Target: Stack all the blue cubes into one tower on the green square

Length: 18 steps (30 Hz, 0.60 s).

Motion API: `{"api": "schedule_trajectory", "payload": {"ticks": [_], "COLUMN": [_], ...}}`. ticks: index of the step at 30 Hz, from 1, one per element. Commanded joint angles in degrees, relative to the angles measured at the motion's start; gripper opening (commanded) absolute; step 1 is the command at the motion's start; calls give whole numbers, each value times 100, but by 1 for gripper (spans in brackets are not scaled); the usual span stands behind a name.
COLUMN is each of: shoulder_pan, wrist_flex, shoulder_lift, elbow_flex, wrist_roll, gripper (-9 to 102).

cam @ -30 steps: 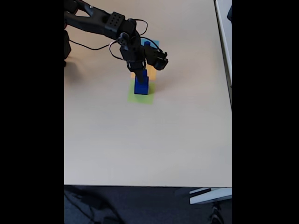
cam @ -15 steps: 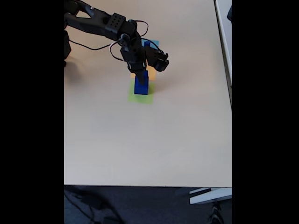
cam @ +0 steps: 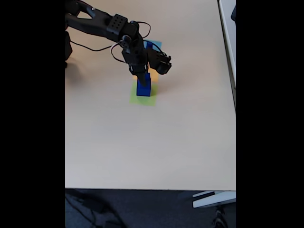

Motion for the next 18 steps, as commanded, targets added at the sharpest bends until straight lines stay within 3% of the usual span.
{"api": "schedule_trajectory", "payload": {"ticks": [1, 18], "shoulder_pan": [35, -18], "wrist_flex": [-62, -62], "shoulder_lift": [44, 44], "elbow_flex": [-422, -431], "wrist_roll": [70, 88], "gripper": [0, 0]}}
